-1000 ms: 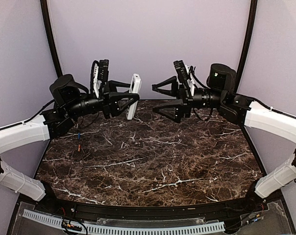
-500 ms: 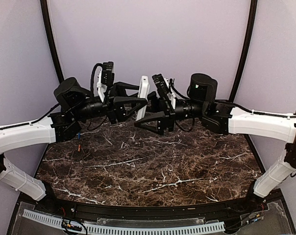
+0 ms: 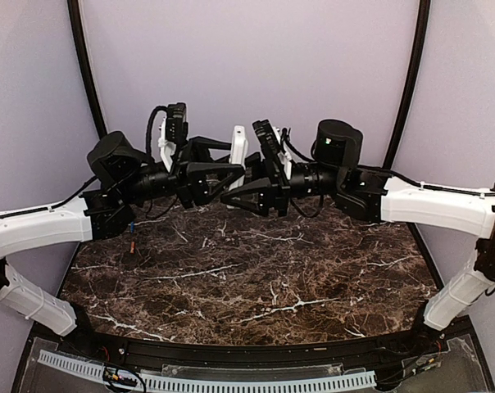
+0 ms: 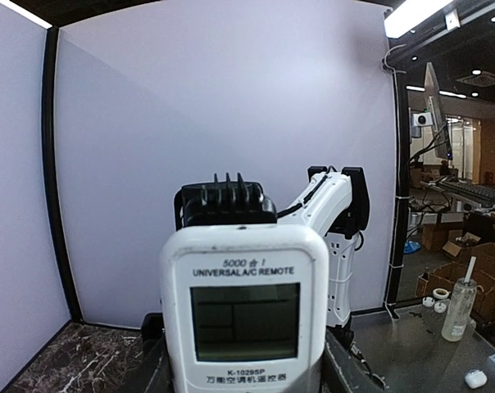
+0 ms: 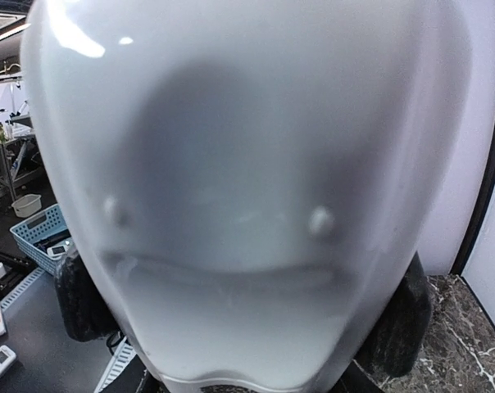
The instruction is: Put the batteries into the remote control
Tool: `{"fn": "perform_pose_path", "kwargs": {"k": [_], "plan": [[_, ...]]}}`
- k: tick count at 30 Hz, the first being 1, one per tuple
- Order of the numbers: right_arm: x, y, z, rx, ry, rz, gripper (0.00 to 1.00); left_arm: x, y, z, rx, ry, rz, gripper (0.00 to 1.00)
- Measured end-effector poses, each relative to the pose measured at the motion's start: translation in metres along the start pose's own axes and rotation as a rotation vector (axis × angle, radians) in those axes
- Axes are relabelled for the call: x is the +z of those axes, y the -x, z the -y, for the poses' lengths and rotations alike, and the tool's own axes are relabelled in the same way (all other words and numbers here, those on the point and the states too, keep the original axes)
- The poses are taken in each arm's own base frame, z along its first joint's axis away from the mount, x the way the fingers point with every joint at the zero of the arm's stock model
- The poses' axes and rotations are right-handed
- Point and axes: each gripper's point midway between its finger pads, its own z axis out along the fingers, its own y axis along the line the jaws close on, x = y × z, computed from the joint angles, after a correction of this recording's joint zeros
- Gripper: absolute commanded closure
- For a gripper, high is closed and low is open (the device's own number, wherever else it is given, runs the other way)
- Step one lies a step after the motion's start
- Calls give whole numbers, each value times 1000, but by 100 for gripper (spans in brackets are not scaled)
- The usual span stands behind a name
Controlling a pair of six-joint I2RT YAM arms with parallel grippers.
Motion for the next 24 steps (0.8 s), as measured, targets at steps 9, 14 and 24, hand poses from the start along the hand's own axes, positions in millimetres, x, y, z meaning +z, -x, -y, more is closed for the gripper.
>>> {"fn": "perform_pose_path", "kwargs": {"k": [9, 14, 24], "plan": [[-29, -4, 16, -112, -229, -172, 98, -26, 6, 2, 25, 119, -81, 8], [-52, -22, 42, -226, -439, -366, 97, -44, 11, 4, 2, 195, -151, 10], [-64, -84, 52, -421, -508, -727, 98, -43, -63, -16, -239, 269, -445, 18]]}}
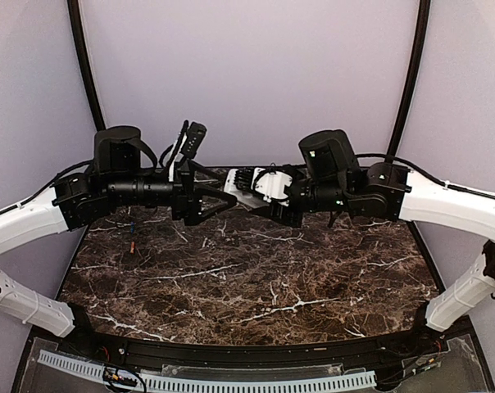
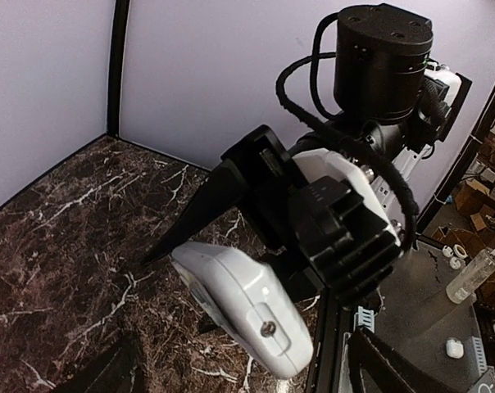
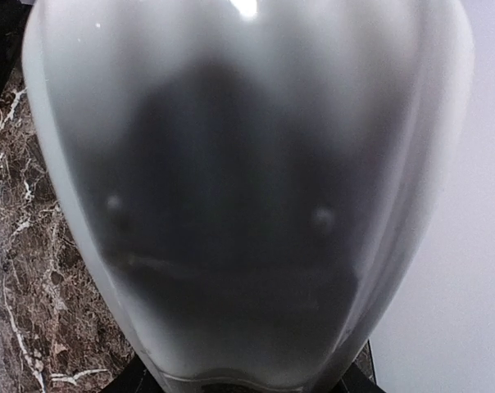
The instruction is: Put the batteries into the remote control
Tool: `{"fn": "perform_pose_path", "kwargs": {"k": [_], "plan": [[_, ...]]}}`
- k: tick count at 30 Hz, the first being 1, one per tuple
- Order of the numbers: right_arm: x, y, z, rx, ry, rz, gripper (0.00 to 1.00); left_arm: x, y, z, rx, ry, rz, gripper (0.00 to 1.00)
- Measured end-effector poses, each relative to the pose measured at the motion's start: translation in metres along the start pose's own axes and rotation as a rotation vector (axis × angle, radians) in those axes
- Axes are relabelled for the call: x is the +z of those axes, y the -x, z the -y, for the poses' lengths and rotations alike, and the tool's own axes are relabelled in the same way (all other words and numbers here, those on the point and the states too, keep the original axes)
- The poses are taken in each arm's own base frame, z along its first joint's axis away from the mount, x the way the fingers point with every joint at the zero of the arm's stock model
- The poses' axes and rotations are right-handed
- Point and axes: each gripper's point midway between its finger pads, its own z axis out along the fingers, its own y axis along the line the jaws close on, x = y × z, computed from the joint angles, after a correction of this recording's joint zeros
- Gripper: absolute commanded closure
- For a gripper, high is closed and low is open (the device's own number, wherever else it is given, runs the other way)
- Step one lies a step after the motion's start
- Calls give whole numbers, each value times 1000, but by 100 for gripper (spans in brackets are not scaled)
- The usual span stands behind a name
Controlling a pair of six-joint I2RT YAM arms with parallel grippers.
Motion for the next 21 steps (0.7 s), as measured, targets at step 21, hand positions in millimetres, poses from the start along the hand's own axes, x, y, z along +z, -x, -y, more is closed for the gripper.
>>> {"fn": "perform_pose_path", "kwargs": {"k": [21], "plan": [[17, -2, 1, -56, -36, -61, 98, 18, -24, -27, -225, 114, -100, 54]]}}
